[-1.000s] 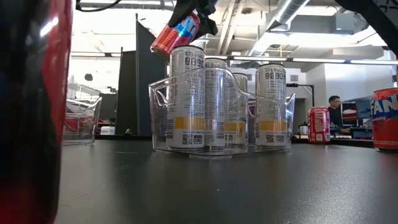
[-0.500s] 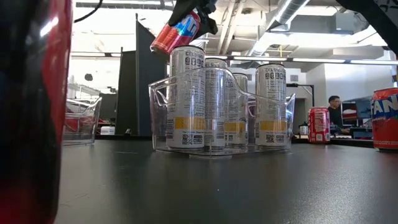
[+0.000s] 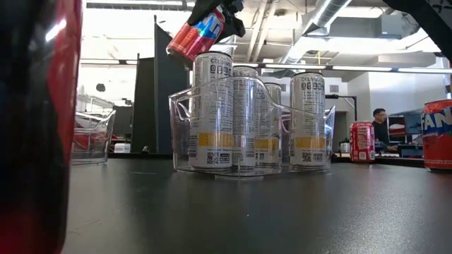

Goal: Sort soda cans
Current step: Put the orange soda can into the left transparent bin

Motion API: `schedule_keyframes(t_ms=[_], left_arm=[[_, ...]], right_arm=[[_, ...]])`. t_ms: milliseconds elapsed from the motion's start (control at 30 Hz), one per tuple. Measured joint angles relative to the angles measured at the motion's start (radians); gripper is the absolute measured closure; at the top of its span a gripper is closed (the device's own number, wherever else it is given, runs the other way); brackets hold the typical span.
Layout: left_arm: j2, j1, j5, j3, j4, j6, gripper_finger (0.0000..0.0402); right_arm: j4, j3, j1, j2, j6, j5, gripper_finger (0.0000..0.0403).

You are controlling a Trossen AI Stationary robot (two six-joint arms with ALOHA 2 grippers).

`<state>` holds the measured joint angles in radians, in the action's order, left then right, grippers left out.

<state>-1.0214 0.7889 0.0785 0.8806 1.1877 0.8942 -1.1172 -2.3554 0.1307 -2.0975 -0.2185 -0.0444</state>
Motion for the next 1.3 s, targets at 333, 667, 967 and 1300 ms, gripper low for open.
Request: schedule_keyframes(t_ms=[333, 667, 967, 1300], left_arm=[[-0.129, -0.005, -0.014, -0.072, 0.014, -0.047, 0.0135], [-0.151, -0.055, 0.011, -0.075, -0.006, -0.152, 0.0268], [-0.151, -0.123, 0.045, -0.075, -0.062, -0.240, 0.0395], [-0.152, -0.233, 0.075, -0.075, -0.150, -0.429, 0.0400]], right_arm=[[0.005, 0.000, 0.001, 0.000, 0.007, 0.000, 0.0096], [0.003, 0.000, 0.001, 0.000, 0.007, 0.000, 0.0096], [0.003, 0.000, 0.001, 0.000, 0.013, 0.000, 0.0096], [-0.004, 0.000, 0.002, 0.000, 0.015, 0.000, 0.0096]])
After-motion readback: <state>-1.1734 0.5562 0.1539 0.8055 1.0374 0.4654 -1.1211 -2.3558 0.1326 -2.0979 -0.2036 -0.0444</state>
